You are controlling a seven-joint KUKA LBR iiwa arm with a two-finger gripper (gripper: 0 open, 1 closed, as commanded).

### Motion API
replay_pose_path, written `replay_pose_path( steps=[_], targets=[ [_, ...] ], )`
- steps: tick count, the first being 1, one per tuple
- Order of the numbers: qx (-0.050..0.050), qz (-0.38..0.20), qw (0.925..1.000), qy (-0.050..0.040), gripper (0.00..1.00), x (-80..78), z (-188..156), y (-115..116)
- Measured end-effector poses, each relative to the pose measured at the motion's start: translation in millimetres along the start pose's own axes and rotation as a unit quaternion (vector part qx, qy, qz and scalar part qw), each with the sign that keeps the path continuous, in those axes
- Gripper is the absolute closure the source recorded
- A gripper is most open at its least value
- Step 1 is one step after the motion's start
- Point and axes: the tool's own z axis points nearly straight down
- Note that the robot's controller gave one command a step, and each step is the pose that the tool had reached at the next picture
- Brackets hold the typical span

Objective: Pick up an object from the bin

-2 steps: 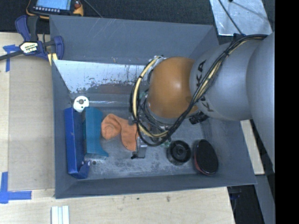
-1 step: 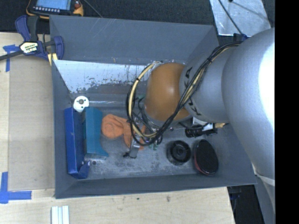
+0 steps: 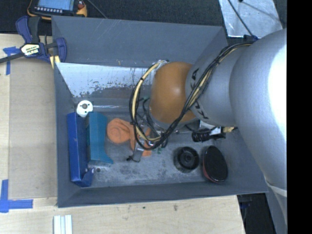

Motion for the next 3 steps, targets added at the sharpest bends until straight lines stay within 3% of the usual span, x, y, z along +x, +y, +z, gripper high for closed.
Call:
replay_pose_path(
  steps=[1, 2, 3],
  targets=[
    [0.000, -0.074, 0.9973, 0.0005, 0.00, -0.1, 10.3, 9.2],
    [-0.002, 0.018, 0.9998, -0.0021, 1.00, 3.8, 19.2, 39.9],
    [-0.002, 0.018, 0.9998, -0.0021, 1.00, 3.8, 19.2, 39.9]
  ],
)
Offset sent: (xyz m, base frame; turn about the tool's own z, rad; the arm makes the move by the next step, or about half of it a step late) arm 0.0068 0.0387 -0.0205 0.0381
